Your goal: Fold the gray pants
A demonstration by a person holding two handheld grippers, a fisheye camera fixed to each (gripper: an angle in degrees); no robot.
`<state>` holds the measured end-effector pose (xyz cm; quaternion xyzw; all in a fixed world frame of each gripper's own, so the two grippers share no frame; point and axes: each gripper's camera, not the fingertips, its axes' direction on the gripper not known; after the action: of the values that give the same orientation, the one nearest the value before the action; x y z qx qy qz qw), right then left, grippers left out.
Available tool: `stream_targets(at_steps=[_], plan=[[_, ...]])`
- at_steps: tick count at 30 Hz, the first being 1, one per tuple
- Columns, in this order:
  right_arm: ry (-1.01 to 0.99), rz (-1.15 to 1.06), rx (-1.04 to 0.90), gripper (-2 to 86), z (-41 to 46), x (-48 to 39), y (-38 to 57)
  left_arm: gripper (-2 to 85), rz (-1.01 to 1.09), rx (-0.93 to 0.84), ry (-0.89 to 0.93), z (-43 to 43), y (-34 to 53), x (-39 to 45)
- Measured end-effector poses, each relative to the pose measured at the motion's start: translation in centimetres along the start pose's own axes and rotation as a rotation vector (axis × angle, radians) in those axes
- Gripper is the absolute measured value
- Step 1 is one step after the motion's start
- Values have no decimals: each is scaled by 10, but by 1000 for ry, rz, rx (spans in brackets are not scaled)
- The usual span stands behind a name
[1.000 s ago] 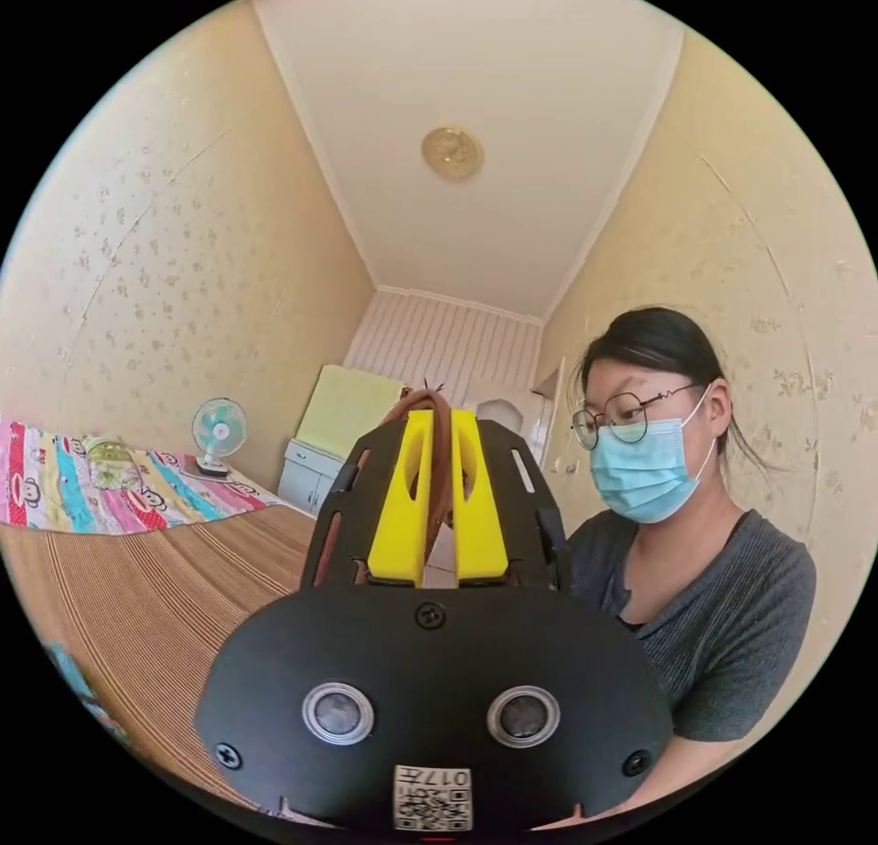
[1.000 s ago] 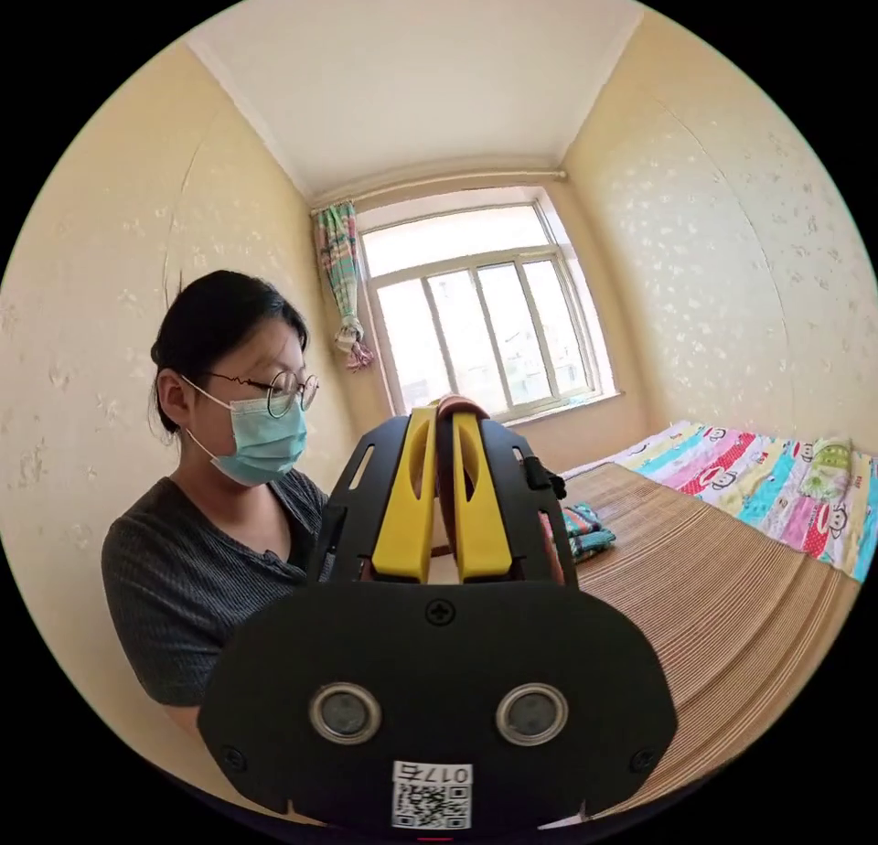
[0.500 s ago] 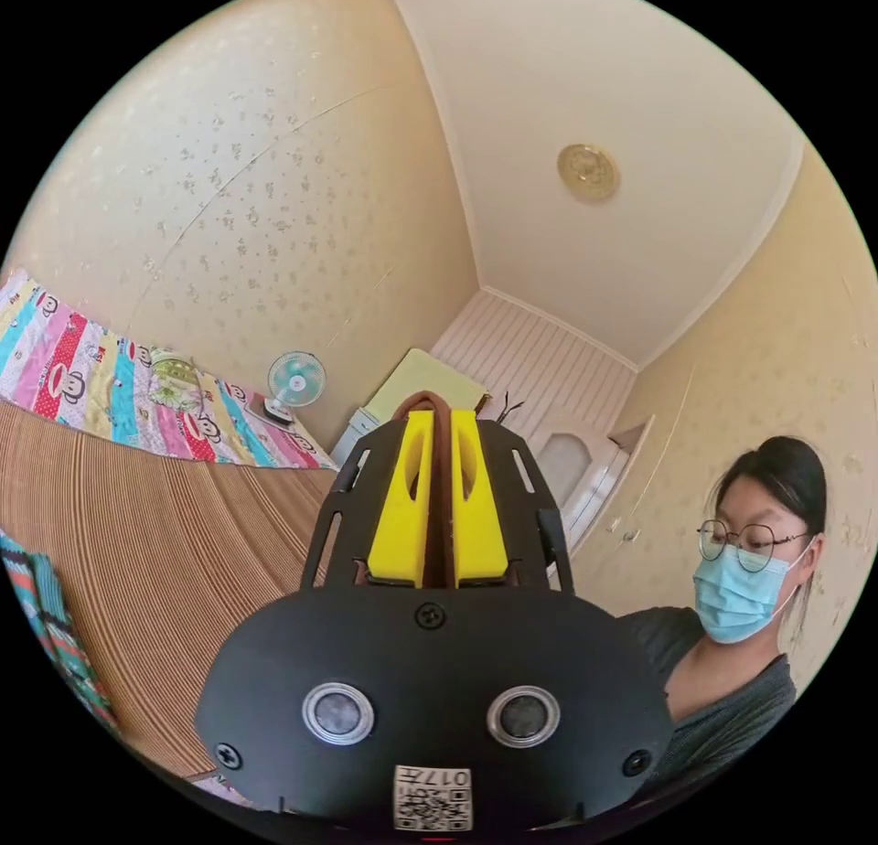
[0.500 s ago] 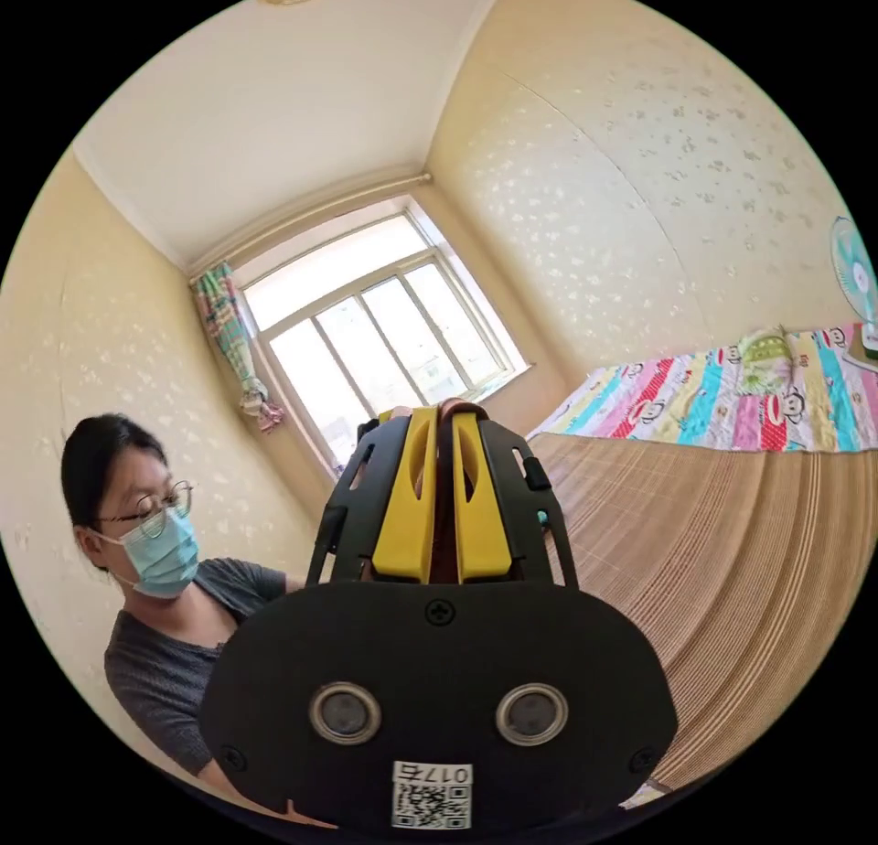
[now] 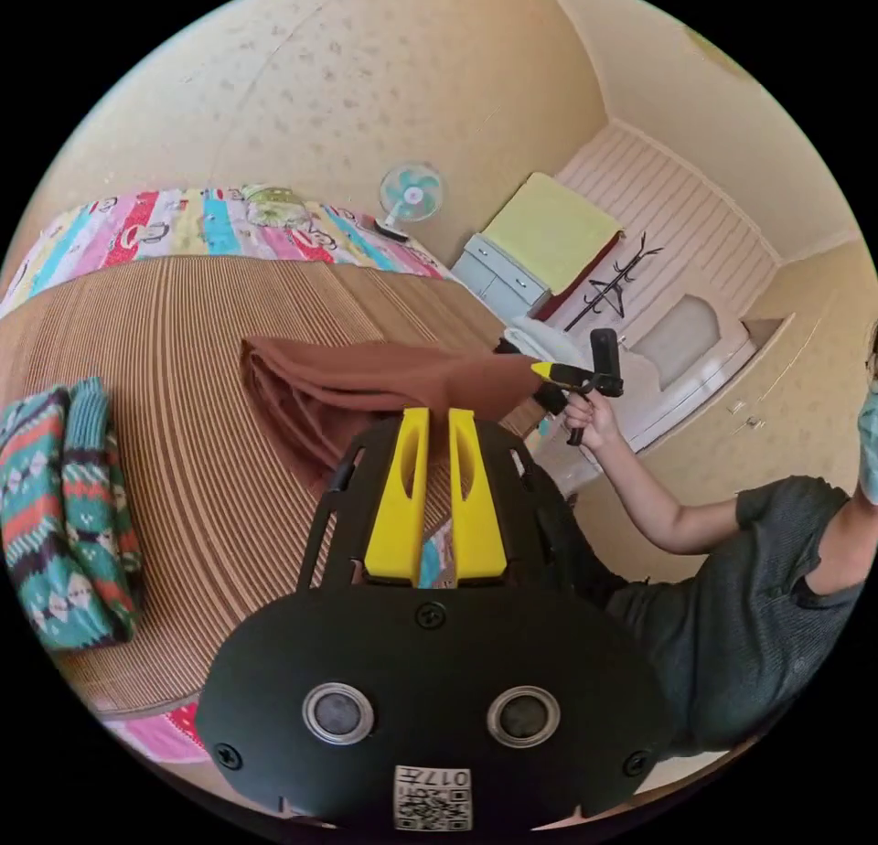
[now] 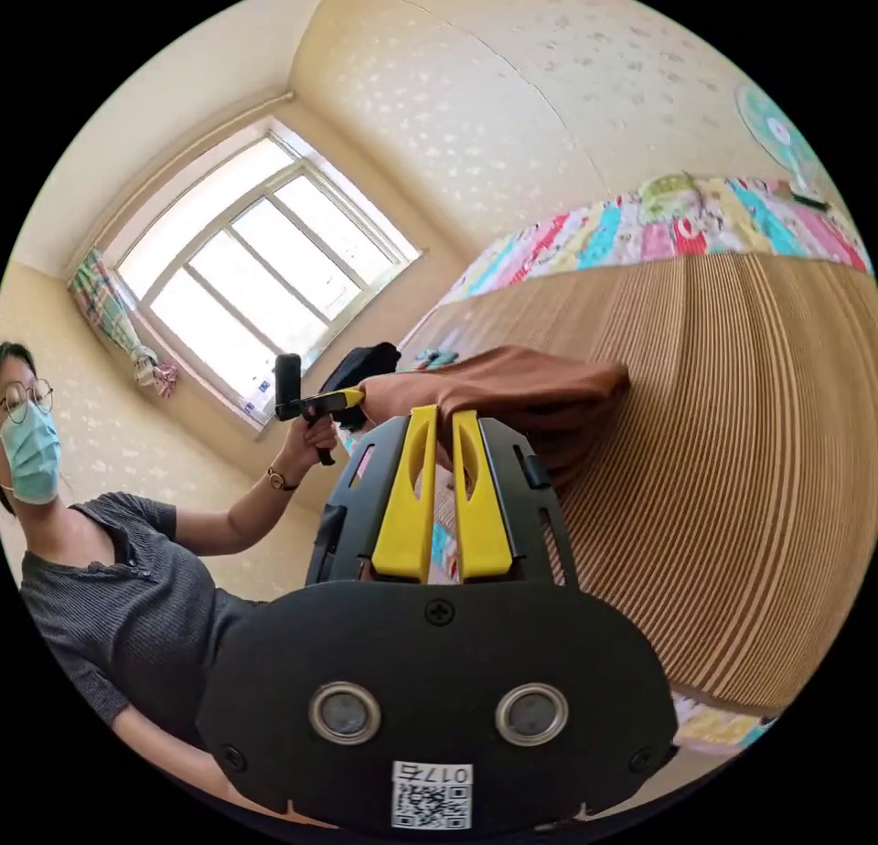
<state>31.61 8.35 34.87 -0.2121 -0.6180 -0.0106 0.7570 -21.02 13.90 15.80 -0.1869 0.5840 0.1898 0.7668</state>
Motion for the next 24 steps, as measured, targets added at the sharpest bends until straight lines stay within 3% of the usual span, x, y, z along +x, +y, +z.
stream_targets(at_steps=[4, 7, 10, 14, 20, 22, 24], plan=[[-125, 253, 71, 20, -6, 58, 81, 72, -182, -19, 19, 39, 50, -46], [-171, 315, 111, 22, -33, 66, 100, 141, -320, 155, 121, 23, 55, -85], [-170, 287, 67, 33, -50, 56, 86, 190, -405, 262, 171, 8, 22, -124], [-204, 253, 9, 66, -58, 40, 59, 232, -462, 151, 174, 27, -54, -174], [-347, 282, 8, 143, -50, 32, 44, 147, -463, -20, -19, 43, -94, -179], [-384, 324, 4, 169, -42, 40, 47, 111, -483, -48, 33, 49, -87, -179], [-431, 359, 14, 190, -36, 47, 49, 77, -493, -73, 242, 58, -67, -180]])
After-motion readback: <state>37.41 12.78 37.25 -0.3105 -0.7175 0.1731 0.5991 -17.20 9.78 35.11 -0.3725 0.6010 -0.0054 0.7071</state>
